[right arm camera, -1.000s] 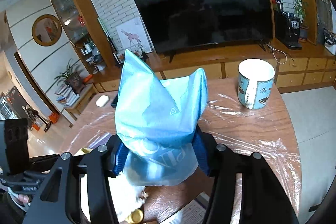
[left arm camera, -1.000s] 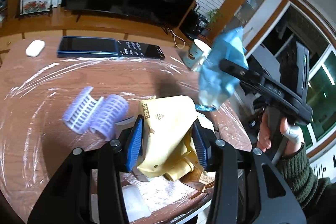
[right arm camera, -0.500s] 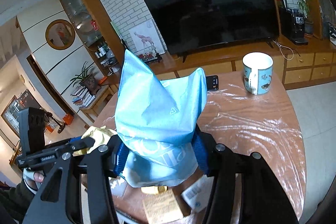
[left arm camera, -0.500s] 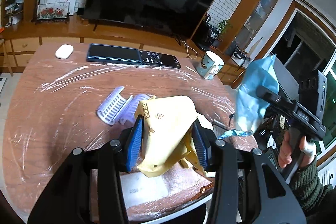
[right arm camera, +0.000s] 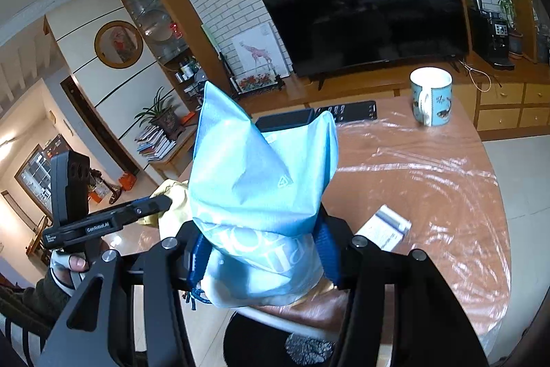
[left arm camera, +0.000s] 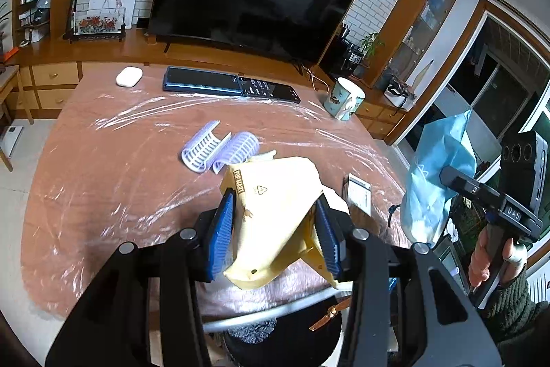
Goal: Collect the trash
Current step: 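Carry the blue bag and yellow wrapper in both grippers over the black trash bin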
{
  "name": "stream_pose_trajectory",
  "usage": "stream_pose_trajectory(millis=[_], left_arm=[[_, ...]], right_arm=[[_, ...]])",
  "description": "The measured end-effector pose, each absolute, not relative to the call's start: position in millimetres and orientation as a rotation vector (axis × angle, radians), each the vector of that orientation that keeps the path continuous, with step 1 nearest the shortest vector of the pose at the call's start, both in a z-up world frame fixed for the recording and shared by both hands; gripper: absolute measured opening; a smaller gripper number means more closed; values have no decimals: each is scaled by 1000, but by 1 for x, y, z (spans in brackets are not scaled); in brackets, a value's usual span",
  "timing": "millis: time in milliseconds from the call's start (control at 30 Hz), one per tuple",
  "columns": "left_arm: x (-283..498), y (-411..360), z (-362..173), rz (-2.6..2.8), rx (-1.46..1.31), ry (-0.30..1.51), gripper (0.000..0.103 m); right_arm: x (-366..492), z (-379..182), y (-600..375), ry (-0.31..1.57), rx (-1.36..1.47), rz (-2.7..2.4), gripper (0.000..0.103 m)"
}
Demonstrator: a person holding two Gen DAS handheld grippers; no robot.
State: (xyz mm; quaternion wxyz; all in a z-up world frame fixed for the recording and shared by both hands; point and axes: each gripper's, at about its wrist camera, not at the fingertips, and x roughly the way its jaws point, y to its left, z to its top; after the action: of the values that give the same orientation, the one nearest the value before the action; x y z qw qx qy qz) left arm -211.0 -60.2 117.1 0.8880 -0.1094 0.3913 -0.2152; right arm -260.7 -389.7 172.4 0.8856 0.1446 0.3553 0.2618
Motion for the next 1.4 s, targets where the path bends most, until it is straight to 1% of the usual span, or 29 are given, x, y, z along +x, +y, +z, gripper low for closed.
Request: stream_pose_trajectory(millis=[333, 700, 1400], left_arm=[[-246, -59, 108, -449, -211, 854, 46], [-281, -74, 85, -489, -165, 929, 46], [-307, -115, 28, -503, 1, 1041, 46]], right_arm=[[-299, 156, -378, 805, 275, 578, 52], [-332, 123, -367, 919, 235, 585, 52], [-359, 52, -349, 1098, 127, 556, 52]])
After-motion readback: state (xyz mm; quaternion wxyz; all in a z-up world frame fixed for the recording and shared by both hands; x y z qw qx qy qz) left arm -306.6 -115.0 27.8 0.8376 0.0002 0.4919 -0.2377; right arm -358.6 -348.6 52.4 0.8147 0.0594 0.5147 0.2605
